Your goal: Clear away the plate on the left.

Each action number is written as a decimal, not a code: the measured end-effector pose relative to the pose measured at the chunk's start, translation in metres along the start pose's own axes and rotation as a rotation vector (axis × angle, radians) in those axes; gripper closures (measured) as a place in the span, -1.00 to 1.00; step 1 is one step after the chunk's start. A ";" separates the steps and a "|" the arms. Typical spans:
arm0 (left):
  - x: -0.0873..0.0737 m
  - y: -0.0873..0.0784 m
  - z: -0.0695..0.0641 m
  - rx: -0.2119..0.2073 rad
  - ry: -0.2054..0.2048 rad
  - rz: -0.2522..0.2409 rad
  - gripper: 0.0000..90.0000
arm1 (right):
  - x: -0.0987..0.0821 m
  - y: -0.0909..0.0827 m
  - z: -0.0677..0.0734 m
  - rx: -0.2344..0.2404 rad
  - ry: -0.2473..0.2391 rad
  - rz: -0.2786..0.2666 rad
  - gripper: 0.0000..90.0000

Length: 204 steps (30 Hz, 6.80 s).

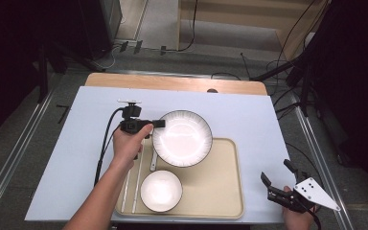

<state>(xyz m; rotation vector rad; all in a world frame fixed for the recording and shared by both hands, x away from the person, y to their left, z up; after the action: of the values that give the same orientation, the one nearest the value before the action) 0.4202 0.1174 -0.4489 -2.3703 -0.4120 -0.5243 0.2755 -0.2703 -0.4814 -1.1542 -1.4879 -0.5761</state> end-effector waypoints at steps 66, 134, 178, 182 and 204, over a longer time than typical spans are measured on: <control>-0.024 0.060 -0.025 -0.033 0.249 0.121 -0.11 | -0.002 0.002 0.002 0.022 0.020 -0.005 -0.71; -0.051 -0.105 0.068 0.165 0.286 -0.220 -1.00 | 0.001 0.007 0.004 0.033 0.020 -0.006 -0.71; -0.099 -0.180 0.111 0.290 0.309 -0.300 -1.00 | 0.002 0.005 0.004 0.024 0.016 -0.006 -0.71; -0.102 -0.184 0.115 0.304 0.314 -0.301 -1.00 | 0.002 0.005 0.004 0.024 0.018 -0.005 -0.71; -0.107 -0.210 0.129 0.369 0.357 -0.339 -1.00 | 0.000 0.004 0.001 0.016 0.028 -0.001 -0.71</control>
<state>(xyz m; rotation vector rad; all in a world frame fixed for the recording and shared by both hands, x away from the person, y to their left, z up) 0.2719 0.3405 -0.4756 -1.8155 -0.6831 -0.9235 0.2790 -0.2680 -0.4826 -1.1285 -1.4674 -0.5776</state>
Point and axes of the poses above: each handheld gripper's, and its own axes: y roughly forward along the jaws, x roughly out of its top, z roughly to its left, the point moved 8 cm from there along y, roughly forward along the jaws, and after that the axes turned 10 degrees about -y, right-handed, at the moved point
